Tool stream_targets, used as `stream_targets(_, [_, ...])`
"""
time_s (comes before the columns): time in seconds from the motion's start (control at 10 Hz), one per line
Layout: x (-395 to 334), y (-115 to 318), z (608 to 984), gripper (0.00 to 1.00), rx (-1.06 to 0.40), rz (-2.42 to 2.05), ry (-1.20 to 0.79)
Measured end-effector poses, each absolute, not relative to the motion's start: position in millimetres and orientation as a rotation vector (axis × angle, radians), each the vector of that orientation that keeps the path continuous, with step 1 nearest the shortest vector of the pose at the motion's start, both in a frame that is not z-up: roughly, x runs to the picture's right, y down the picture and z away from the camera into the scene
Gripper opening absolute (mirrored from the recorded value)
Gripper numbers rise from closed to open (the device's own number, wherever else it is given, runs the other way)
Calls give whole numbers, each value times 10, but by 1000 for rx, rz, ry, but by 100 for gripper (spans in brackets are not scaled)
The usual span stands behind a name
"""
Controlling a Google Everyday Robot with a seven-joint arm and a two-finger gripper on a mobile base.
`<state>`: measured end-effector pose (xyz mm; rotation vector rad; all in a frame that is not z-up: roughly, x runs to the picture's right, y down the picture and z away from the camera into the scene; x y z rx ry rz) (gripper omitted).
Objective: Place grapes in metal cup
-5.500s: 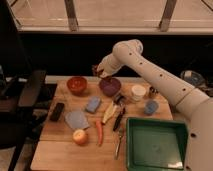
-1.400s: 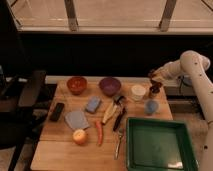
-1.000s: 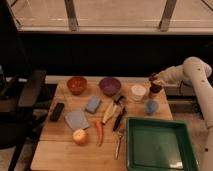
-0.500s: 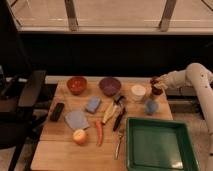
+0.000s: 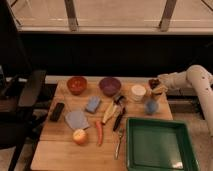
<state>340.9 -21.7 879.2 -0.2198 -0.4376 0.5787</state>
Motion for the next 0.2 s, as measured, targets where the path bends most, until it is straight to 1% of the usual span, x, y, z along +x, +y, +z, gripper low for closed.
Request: stream_targets(0.2, [3392,-324,8660,66,-198,553,-440])
